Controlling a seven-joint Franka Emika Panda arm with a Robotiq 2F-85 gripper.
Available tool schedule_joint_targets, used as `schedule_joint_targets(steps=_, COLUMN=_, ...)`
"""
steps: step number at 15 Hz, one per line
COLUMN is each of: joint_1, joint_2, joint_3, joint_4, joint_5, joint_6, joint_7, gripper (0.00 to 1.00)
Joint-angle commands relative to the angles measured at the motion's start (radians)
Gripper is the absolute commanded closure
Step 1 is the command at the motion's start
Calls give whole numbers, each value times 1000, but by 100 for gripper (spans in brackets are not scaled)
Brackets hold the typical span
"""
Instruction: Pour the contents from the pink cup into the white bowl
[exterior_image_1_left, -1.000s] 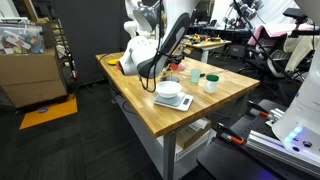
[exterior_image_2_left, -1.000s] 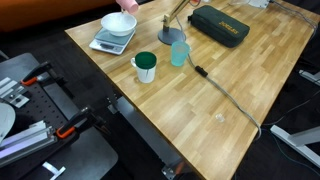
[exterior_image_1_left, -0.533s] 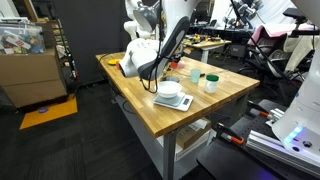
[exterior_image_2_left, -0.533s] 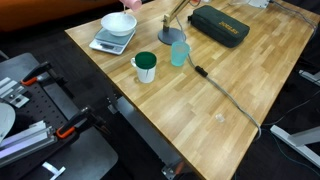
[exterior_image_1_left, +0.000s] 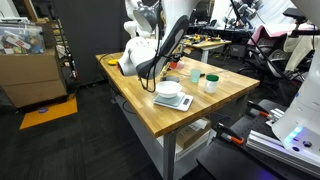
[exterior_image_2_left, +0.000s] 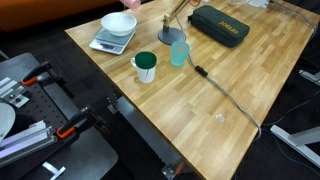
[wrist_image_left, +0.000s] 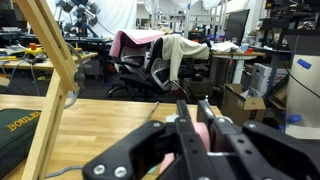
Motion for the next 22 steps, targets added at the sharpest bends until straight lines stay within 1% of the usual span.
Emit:
schedule_joint_targets(steps=1, joint_1=-44, joint_2=-1, joint_3=46, joint_4=36, joint_5=68, joint_6=25, joint_7=11, gripper=96)
schedule_joint_targets(steps=3, joint_1=-60, joint_2=-8, joint_3=58, joint_4=45, joint_5=119, joint_6=49, joint_7=28, gripper=96)
schedule_joint_targets(steps=7, joint_1=-122, joint_2=-41, joint_3=71, joint_4=44, joint_5=257, joint_6=145, joint_7=72, gripper=96)
schedule_joint_targets(steps=10, joint_1=-178, joint_2=-95, joint_3=64, joint_4=17, joint_5=348, joint_6=222, joint_7=87, gripper=96)
schedule_joint_targets(steps=13, joint_1=-241, joint_2=-175, joint_3=55, joint_4=-24, joint_5=464, joint_6=279, joint_7=95, gripper=96)
schedule_joint_targets(steps=16, joint_1=-300, joint_2=-265, joint_3=42, joint_4=-89, joint_5=607, joint_6=333, joint_7=98, gripper=96)
schedule_joint_targets(steps=18, joint_1=-336, joint_2=-326, joint_3=26, joint_4=-154, joint_5=706, joint_6=389, joint_7=110, gripper=96)
schedule_joint_targets(steps=22, joint_1=-389, joint_2=-429, joint_3=-17, joint_4=-326, joint_5=886, joint_6=552, joint_7=151, gripper=96)
